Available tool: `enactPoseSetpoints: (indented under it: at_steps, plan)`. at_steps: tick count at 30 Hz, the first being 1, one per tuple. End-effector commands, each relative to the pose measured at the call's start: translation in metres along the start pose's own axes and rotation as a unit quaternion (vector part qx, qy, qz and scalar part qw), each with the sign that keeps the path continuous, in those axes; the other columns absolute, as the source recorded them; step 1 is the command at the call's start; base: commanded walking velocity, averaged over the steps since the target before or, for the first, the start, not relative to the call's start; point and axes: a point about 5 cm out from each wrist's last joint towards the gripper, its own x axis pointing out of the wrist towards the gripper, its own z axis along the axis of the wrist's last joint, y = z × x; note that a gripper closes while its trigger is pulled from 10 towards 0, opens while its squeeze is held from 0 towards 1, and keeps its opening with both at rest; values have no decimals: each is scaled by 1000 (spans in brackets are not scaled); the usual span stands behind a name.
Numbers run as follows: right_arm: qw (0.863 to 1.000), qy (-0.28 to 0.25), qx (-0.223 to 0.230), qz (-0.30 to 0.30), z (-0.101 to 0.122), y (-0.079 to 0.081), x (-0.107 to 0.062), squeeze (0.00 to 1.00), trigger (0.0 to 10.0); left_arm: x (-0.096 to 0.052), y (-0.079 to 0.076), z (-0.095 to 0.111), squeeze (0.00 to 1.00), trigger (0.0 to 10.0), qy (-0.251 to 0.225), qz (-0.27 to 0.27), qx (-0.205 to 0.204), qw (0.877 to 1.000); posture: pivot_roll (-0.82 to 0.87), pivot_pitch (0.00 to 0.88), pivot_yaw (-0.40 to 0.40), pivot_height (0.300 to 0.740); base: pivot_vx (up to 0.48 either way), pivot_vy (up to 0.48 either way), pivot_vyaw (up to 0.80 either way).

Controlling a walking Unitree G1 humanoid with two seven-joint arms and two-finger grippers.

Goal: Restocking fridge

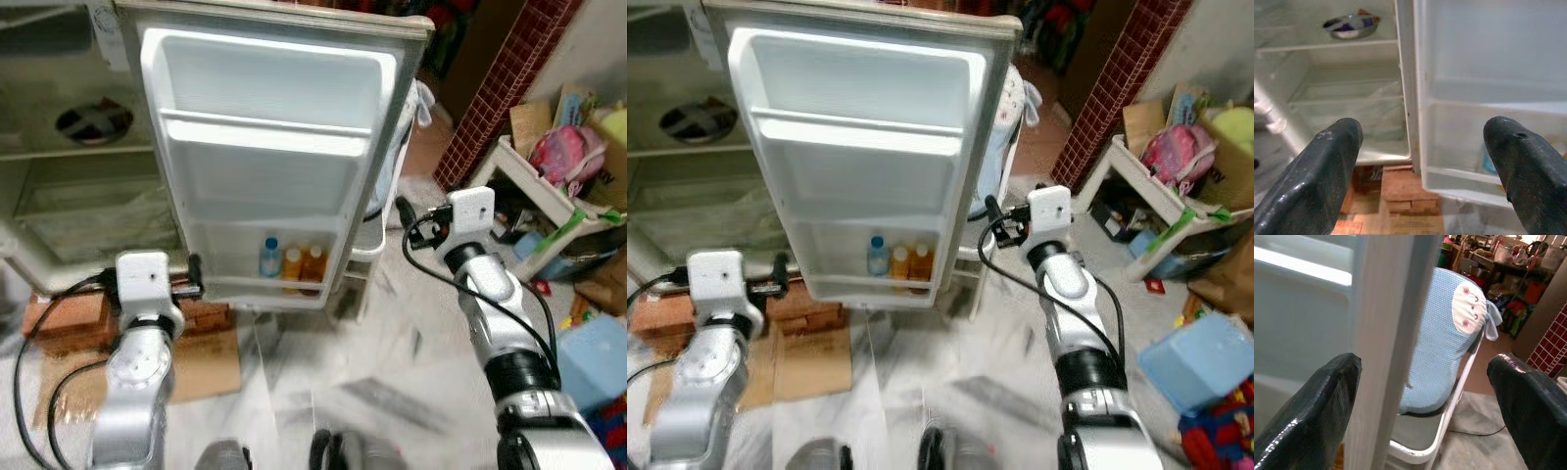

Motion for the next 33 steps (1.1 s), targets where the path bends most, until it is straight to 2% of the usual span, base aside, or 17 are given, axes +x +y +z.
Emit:
enactPoseSetpoints:
  at_steps: [1,7,9,15,33]
  plan:
    - [1000,19,0,-7,-6,-5,-3,0,10000,-1,-7,0,0,10000,1,-13,-6,1000,50,68,-44,740,0,-439,0]
    - [1000,9,13,-1,-4,-1,-2,0,10000,-1,-7,0,0,10000,-2,-13,7,1000,53,69,-44,740,362,-311,0]
    - [1000,5,12,0,-3,2,-2,0,10000,-1,-7,2,0,10000,-9,-5,-13,1000,54,65,-44,740,360,-144,0]
    - [1000,-12,14,7,1,6,-2,0,10000,-1,-6,5,0,10000,-20,-13,-18,1000,55,63,-45,740,42,0,0]
    - [999,-26,26,15,9,9,4,0,10000,1,-7,6,0,10000,-27,-13,-27,999,53,51,-48,740,472,0,0]
